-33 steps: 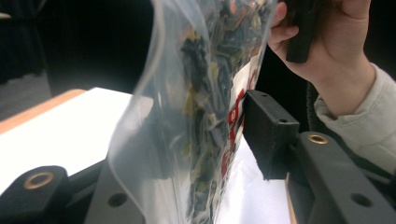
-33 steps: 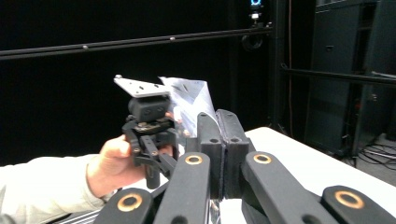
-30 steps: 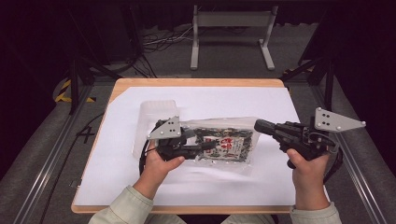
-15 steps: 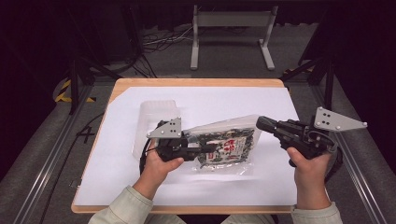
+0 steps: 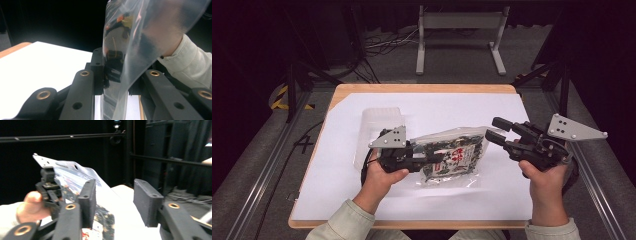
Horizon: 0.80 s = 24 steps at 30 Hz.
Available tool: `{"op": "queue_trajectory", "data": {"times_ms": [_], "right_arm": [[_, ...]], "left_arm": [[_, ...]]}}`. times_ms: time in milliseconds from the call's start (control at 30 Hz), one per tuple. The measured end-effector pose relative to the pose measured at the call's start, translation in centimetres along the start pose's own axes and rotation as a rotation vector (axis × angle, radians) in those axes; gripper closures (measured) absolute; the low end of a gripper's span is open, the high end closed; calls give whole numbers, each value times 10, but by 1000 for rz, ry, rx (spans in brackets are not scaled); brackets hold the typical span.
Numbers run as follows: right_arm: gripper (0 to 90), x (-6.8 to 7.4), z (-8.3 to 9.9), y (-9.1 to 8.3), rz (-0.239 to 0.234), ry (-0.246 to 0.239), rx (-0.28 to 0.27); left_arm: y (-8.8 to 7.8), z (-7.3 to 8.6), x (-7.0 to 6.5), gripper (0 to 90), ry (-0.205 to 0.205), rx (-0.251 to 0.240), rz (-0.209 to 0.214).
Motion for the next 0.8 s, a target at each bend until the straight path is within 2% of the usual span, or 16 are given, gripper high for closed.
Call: {"op": "queue_trajectory", "data": {"times_ms": [267,433,533,700,800], "right_arm": [[427,-4,-3,-2,39,-20,-15],[416,-5,-3,-5,60,-45,-1],[412,-6,-2,-7,68,-53,7],[412,-10,2,-10,87,-47,28],[411,-12,4,-11,95,-42,35]], "left_arm": [[-11,-14,0,723,34,-11,-45],[-25,-27,3,723,51,-45,-75],[-32,-34,3,723,65,-66,-73],[-48,-49,6,722,78,-124,-90],[-53,-54,7,723,82,-141,-101]]}}
Point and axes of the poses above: each handheld gripper's, and its own axes: y roughly forward along the jaws, z roughly out of its underside, x roughly to its left, the point moved 7 cm from there along y, roughly forward along the jaws, and after that the axes turned 14 degrees about -x, right-handed, at the moved point
